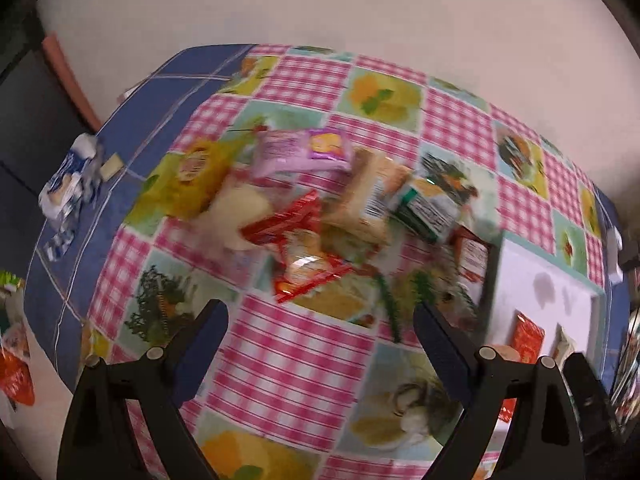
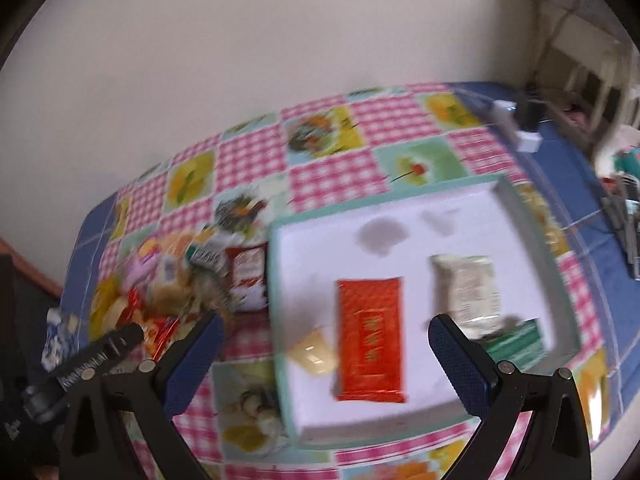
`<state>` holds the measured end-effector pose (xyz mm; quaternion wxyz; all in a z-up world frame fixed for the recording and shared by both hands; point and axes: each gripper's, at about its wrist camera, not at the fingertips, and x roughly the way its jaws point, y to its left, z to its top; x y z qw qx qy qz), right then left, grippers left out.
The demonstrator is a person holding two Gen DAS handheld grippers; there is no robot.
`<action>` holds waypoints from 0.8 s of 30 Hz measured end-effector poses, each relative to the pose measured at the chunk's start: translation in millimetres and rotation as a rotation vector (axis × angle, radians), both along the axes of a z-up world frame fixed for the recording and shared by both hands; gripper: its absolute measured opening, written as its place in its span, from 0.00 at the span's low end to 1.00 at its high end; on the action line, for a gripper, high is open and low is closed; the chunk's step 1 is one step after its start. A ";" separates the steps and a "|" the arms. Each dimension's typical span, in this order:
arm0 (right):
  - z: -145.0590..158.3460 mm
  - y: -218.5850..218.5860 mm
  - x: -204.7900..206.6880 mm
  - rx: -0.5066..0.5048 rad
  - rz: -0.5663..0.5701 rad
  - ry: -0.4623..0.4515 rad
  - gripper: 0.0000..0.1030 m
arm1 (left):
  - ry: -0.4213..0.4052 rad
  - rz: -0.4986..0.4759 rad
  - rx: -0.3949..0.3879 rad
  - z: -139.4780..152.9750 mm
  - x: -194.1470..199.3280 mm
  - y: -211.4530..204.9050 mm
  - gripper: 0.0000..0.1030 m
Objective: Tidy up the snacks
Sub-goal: 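Move both grippers back over the snack pile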
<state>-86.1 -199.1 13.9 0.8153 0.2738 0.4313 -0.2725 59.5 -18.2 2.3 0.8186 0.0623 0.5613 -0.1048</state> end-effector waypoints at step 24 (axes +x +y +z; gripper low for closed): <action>-47.6 51.3 79.9 0.095 0.223 -0.030 0.95 | 0.089 0.234 -0.177 -43.8 55.7 77.4 0.92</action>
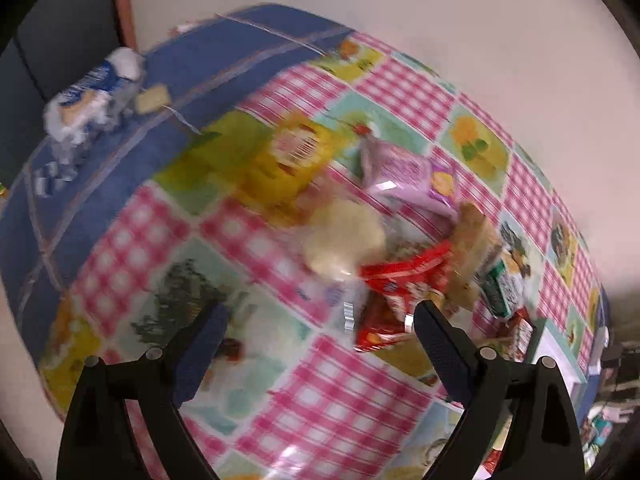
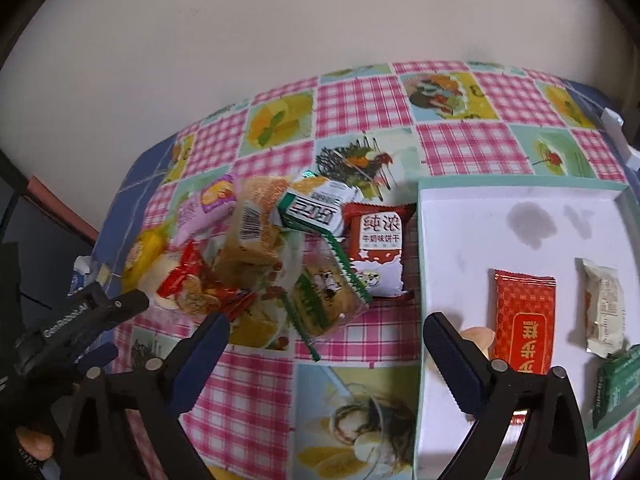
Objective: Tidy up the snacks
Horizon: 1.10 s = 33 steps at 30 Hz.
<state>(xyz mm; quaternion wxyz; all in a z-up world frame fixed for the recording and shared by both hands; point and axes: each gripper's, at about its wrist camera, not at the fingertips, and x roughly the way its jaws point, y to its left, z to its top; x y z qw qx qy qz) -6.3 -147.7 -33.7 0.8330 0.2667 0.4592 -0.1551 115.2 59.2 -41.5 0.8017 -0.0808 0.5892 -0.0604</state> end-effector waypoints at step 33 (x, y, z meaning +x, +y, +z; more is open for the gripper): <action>-32.1 -7.9 26.9 0.081 0.052 0.028 0.38 | 0.088 -0.140 -0.046 -37.2 8.4 -66.2 0.42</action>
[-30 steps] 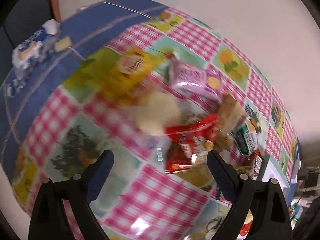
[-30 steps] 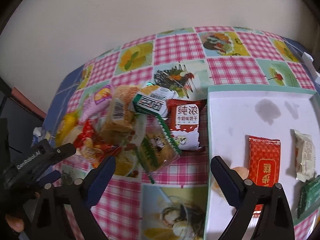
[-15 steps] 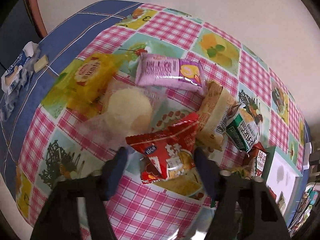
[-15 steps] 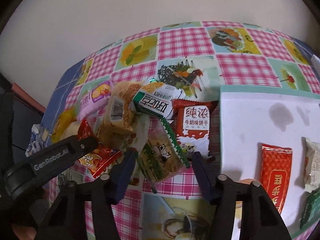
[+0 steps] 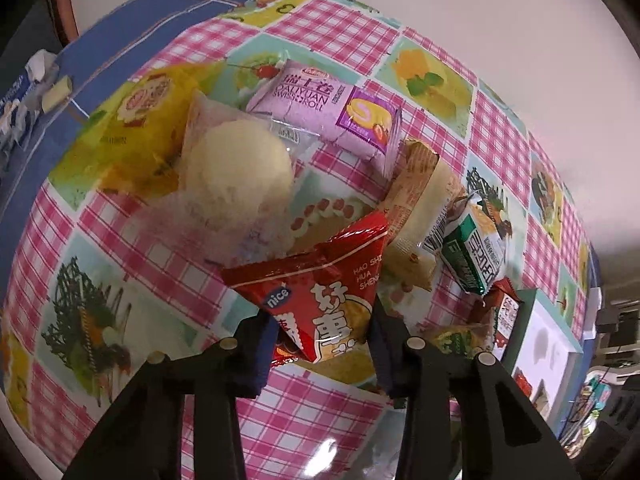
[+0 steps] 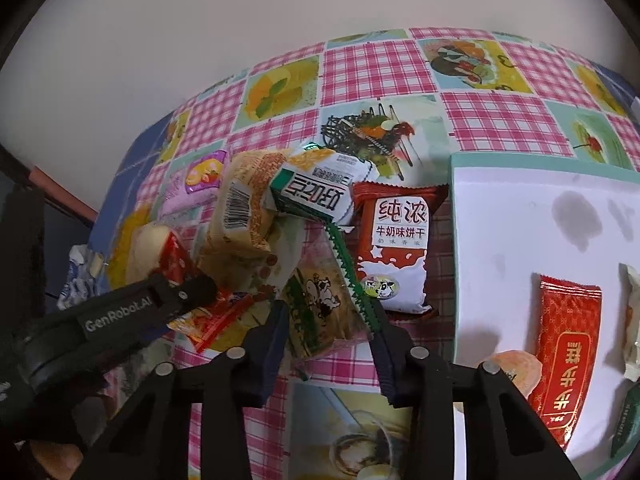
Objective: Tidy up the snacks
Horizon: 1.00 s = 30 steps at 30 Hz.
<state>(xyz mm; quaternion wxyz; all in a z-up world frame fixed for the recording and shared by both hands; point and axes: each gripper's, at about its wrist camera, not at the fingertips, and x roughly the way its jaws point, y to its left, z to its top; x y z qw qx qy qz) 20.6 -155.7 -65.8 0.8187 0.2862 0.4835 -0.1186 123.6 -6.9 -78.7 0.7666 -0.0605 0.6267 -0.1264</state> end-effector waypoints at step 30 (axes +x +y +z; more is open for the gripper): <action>-29.1 -0.8 13.6 0.232 -0.011 -0.053 0.32 | 0.046 0.012 -0.006 -6.1 -1.0 3.5 0.43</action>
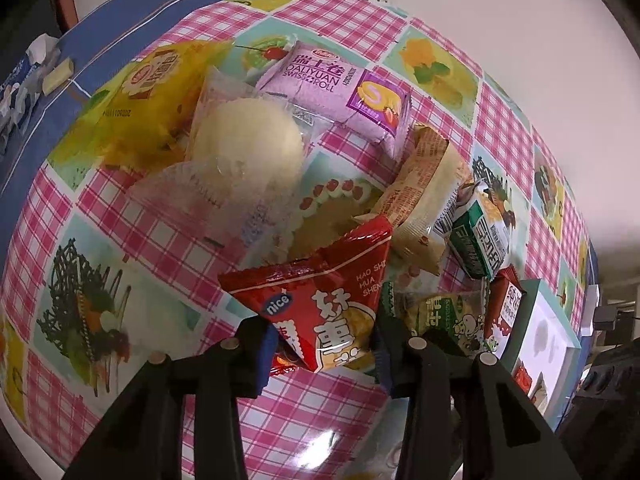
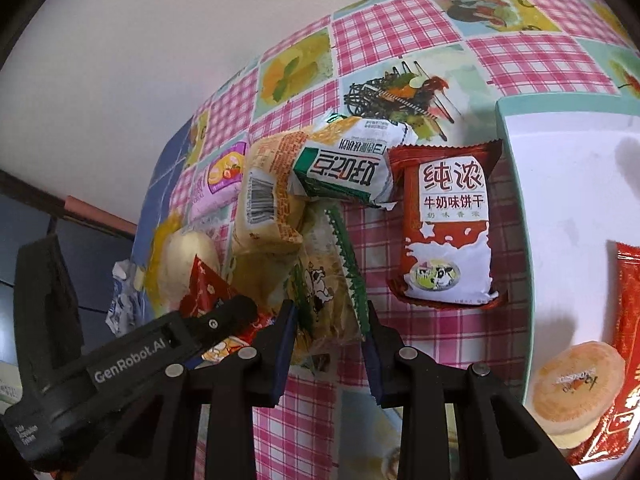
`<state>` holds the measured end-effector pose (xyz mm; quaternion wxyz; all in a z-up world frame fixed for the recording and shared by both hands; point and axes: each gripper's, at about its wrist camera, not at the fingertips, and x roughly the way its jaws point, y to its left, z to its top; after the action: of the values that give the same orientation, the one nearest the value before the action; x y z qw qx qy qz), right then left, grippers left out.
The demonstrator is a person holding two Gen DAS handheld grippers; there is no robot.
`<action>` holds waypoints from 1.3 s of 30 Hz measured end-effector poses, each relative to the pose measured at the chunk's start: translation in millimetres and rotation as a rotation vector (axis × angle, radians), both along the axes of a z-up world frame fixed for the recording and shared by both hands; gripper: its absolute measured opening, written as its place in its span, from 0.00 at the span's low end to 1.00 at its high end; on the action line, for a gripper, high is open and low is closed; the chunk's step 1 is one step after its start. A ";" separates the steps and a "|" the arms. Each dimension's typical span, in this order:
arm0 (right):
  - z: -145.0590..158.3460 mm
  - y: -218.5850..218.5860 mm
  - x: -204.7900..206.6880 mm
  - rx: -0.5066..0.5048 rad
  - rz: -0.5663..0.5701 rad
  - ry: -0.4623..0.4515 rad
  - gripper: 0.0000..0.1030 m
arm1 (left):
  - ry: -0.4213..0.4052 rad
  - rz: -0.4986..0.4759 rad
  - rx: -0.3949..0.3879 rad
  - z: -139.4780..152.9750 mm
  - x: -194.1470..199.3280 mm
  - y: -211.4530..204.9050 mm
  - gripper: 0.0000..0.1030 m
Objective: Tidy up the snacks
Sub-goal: 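Lift both packs and carry them over the white tray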
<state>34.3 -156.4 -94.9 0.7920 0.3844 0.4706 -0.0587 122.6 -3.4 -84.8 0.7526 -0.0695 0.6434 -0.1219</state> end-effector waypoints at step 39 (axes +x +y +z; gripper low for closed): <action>63.8 -56.5 -69.5 -0.065 -0.224 -0.105 0.20 | -0.143 -0.116 -0.045 79.5 -39.5 -41.5 0.37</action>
<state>-35.2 -212.9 -31.0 0.8161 0.4115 0.3802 -0.1418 83.2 -45.0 -5.3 0.7866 -0.0400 0.5880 -0.1842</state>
